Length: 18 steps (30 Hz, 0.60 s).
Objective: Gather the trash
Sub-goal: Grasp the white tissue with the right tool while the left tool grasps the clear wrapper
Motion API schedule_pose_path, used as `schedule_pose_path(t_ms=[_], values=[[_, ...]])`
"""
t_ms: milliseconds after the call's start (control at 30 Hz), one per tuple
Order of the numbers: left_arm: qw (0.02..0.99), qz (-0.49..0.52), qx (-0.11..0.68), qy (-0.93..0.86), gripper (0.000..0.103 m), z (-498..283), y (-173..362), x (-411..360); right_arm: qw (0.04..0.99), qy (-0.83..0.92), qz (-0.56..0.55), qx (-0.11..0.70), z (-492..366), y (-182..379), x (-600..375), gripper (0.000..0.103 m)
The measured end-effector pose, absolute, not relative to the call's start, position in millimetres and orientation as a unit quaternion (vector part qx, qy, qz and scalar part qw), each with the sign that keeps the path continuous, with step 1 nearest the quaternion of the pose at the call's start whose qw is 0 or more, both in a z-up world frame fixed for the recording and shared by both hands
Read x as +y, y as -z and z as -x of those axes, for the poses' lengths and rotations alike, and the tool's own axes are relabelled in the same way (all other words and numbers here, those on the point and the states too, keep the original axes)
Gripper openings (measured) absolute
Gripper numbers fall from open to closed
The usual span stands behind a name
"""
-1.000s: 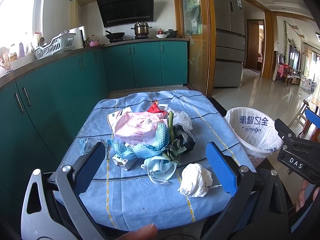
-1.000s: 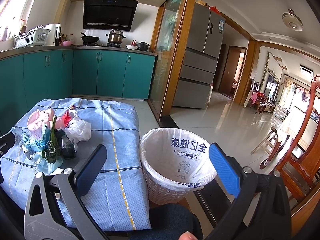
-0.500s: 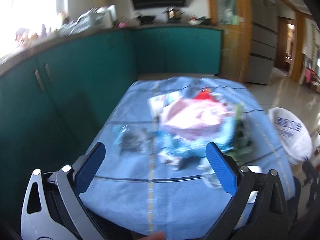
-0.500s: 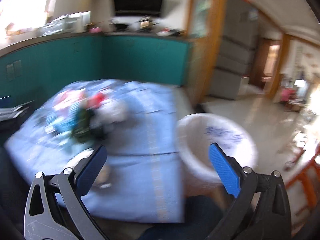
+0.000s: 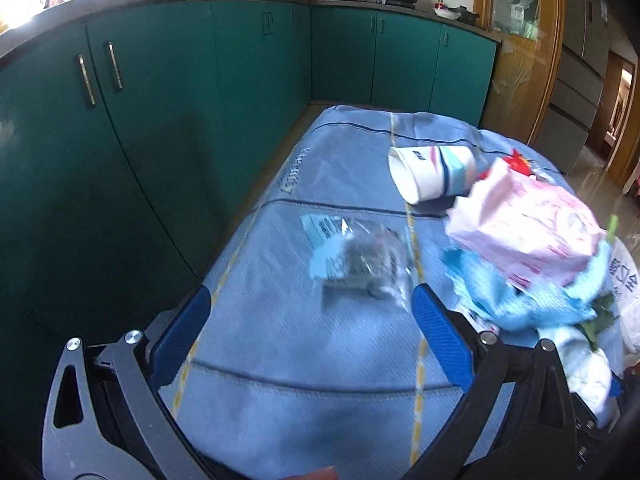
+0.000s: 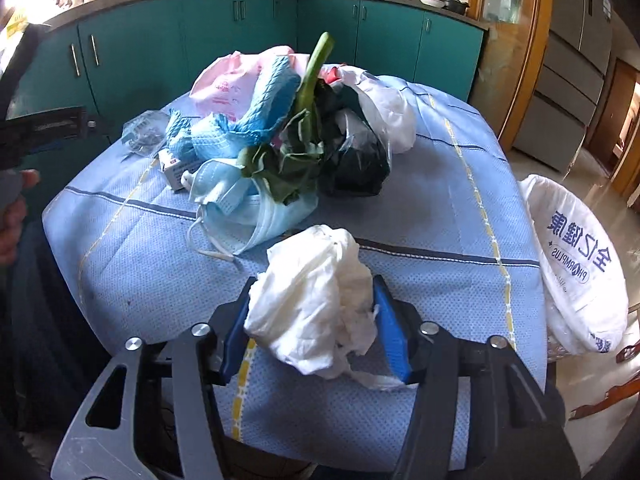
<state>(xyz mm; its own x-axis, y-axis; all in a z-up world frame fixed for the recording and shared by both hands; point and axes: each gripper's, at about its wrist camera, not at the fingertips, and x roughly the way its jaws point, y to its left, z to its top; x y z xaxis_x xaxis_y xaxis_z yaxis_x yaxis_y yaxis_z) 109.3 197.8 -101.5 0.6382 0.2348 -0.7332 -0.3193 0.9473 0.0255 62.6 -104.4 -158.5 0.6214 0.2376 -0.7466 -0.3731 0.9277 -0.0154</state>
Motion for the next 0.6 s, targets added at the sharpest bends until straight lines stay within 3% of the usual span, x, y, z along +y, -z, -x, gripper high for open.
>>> schedule_pose_path(t_ms=[467, 533, 600], values=[[0.879, 0.034, 0.461, -0.113, 0.098, -174.8, 133.3, 191.1, 0.895, -0.161, 0.097, 0.405, -74.6, 161.0, -100.6, 0.056], [0.877, 0.031, 0.466, -0.108, 0.072, -176.9, 137.7, 188.9, 0.895, -0.162, 0.094, 0.405, -74.4, 161.5, -100.9, 0.056], [0.877, 0.044, 0.468, -0.097, 0.067, -173.5, 139.6, 190.3, 0.896, -0.164, 0.091, 0.403, -73.0, 160.6, -100.6, 0.056]])
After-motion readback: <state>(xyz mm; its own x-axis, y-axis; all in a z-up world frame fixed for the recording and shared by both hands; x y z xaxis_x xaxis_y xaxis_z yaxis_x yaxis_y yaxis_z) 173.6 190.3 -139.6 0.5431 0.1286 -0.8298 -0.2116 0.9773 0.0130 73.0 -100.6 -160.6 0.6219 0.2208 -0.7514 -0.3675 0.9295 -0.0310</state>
